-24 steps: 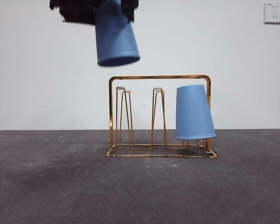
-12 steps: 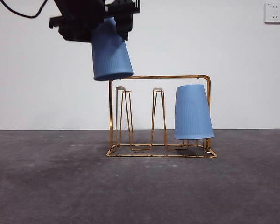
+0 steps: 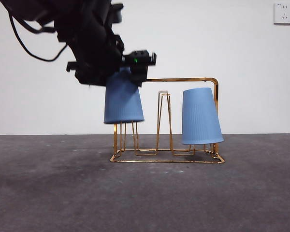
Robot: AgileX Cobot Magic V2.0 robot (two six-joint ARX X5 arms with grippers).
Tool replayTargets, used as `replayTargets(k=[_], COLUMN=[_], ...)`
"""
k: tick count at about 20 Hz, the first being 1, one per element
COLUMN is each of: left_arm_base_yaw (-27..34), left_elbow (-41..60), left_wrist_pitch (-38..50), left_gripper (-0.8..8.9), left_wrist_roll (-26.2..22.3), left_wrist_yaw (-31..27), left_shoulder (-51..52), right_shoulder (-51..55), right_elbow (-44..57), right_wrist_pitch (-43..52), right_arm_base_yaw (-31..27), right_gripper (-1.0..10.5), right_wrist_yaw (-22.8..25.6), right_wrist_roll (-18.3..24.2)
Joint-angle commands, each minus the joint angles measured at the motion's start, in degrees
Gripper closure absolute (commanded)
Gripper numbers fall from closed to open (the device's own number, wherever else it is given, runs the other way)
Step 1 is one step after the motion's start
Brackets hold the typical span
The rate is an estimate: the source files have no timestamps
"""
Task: Pick up cup 1,put cup 1 in the cup rack,pick up cup 2,put cup 2 in the cup rack
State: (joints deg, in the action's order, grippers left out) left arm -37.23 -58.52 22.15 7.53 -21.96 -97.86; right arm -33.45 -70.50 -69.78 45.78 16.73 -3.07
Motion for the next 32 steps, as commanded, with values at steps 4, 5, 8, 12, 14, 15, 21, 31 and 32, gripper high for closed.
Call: replayTargets(k=[4, 5, 8, 12, 14, 15, 21, 31, 32], left_arm_base_yaw=[0.17, 0.17, 0.17, 0.26, 0.31, 0.28, 0.28, -0.33, -0.37], left_elbow=[0.02, 0.02, 0.02, 0.02, 0.02, 0.02, -0.17, -0.17, -0.17], left_wrist_pitch=[-1.16, -2.01, -6.01, -10.71, -12.59, -13.46, -18.34, -36.87, -39.63], left_gripper=[8.2, 8.2, 8.12, 4.84, 3.2, 3.11, 3.1, 3.11, 3.11], left_wrist_roll=[2.73, 3.23, 6.16, 6.84, 7.02, 7.06, 8.59, 8.9, 8.9], left_wrist_yaw=[1.31, 1.36, 1.46, 3.96, 5.86, 6.1, 9.01, 19.26, 20.04], left_shoulder=[-4.48, -5.25, -6.47, -6.51, -6.51, -6.51, -6.49, -2.38, -1.05], right_shoulder=[0.09, 0.09, 0.09, 0.09, 0.09, 0.09, 0.09, 0.09, 0.09], right_elbow=[-0.02, 0.0, 0.02, 0.02, 0.02, 0.02, 0.02, 0.02, 0.02], right_wrist_pitch=[-0.2, -0.2, -0.26, -0.22, -0.22, -0.22, -0.35, -0.81, -0.83], right_arm_base_yaw=[-0.04, -0.04, -0.04, -0.04, -0.04, -0.04, -0.04, -0.04, -0.04], right_gripper=[7.9, 7.9, 7.9, 7.9, 7.9, 7.9, 7.9, 7.9, 7.9], right_wrist_yaw=[1.29, 1.31, 1.31, 1.31, 1.31, 1.31, 1.33, 1.38, 1.36], right_wrist_roll=[-1.11, -1.11, -1.25, -1.22, -1.2, -1.2, -1.2, -0.79, -0.79])
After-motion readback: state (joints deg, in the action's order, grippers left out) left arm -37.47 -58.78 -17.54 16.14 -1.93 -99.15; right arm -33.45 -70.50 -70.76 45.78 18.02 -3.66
